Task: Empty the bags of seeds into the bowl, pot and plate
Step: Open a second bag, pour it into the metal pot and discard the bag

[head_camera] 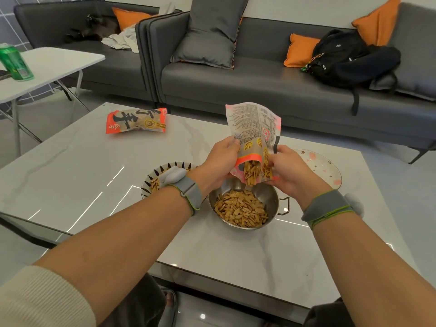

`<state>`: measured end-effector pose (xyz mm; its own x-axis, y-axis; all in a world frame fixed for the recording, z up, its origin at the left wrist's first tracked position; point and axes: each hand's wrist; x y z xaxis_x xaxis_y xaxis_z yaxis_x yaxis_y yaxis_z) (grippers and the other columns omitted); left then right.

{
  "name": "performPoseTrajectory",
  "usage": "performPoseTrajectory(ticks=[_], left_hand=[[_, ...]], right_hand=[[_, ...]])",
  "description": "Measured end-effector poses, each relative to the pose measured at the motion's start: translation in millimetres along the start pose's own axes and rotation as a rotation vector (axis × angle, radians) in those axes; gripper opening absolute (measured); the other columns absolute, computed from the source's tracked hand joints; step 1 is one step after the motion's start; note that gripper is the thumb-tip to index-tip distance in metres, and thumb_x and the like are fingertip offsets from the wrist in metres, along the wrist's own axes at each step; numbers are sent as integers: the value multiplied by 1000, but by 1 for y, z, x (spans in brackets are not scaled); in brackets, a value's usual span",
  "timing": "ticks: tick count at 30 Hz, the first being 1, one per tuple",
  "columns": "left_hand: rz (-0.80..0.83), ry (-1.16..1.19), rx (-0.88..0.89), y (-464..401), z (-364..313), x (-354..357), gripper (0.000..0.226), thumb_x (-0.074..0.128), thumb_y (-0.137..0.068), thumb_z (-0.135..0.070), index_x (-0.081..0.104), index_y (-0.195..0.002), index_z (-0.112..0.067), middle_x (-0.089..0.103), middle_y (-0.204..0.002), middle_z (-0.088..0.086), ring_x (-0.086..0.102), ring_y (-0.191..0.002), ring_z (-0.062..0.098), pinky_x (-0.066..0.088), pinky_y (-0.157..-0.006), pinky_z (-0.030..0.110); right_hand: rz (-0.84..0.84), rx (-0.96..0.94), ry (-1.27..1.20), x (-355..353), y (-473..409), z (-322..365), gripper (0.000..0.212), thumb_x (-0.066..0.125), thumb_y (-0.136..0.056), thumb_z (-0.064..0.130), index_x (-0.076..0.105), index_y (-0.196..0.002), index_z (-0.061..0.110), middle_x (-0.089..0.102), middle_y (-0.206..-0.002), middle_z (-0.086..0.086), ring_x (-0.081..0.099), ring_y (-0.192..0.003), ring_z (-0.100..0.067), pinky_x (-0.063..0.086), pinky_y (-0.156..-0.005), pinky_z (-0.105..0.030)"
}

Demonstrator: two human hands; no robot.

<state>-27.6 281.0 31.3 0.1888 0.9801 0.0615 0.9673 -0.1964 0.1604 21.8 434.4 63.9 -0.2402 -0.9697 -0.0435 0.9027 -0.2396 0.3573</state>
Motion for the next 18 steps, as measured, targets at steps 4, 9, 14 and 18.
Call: performPoseTrajectory(ticks=[4,9,14,18], left_hand=[[2,13,-5,0,-2,-1,32,37,-116,-32,65,-131,-26,79,-119,4,77,-107,27,66,-81,43],[4,28,-11,-2,1,0,31,37,-116,-32,65,-129,-26,79,-120,6,77,-109,29,66,-88,47],[9,41,-12,-1,-1,0,34,37,-117,-32,63,-136,-26,78,-120,4,77,-110,27,64,-80,40],[6,19,-4,-2,-2,0,33,36,-117,-33,65,-133,-29,79,-119,2,76,-108,25,60,-74,37]], right_hand=[[3,-3,-42,1,0,0,46,37,-104,-6,50,-143,15,71,-118,-16,74,-99,-33,66,-78,-55],[3,-5,-30,0,0,0,45,37,-105,-5,49,-144,15,70,-118,-16,74,-98,-31,66,-74,-52],[4,-7,-50,0,-1,0,42,38,-106,-5,49,-140,18,72,-115,-13,75,-100,-32,65,-83,-57],[-6,-16,-26,1,-2,0,44,38,-106,-4,48,-144,17,72,-117,-14,75,-103,-33,65,-84,-58]])
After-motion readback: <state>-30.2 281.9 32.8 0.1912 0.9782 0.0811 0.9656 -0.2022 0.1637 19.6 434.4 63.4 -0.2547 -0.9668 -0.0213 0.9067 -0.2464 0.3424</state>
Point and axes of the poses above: each hand's wrist, its own y-axis away from the middle knuckle, its own x-axis out of the palm, z = x × y
